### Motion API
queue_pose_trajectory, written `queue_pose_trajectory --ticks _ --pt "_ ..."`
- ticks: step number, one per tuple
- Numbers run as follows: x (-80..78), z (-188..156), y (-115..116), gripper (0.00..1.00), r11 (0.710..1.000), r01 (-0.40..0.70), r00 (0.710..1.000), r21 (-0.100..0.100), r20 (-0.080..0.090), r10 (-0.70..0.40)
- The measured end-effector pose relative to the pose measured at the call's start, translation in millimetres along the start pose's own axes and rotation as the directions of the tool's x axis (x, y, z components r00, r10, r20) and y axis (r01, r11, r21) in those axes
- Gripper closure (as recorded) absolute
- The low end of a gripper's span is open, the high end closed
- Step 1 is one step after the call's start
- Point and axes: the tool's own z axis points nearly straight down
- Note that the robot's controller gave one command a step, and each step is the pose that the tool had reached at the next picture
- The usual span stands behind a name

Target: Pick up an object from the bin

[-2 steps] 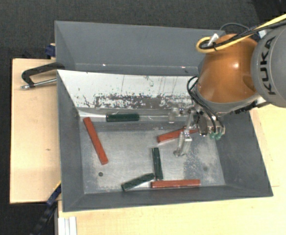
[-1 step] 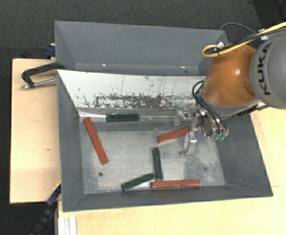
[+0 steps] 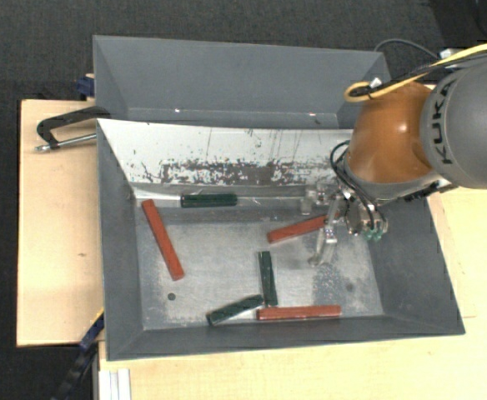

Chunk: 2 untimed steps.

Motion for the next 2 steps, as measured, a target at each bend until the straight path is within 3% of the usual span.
queue_pose_trajectory --ticks 1,2 --pt "-20.0 33.8 -5.1 1.00 0.995 0.099 0.995 -0.007 0.005 -0.099" --pt "-20.0 33.7 -5.1 1.00 0.995 0.098 0.995 -0.007 0.005 -0.098"
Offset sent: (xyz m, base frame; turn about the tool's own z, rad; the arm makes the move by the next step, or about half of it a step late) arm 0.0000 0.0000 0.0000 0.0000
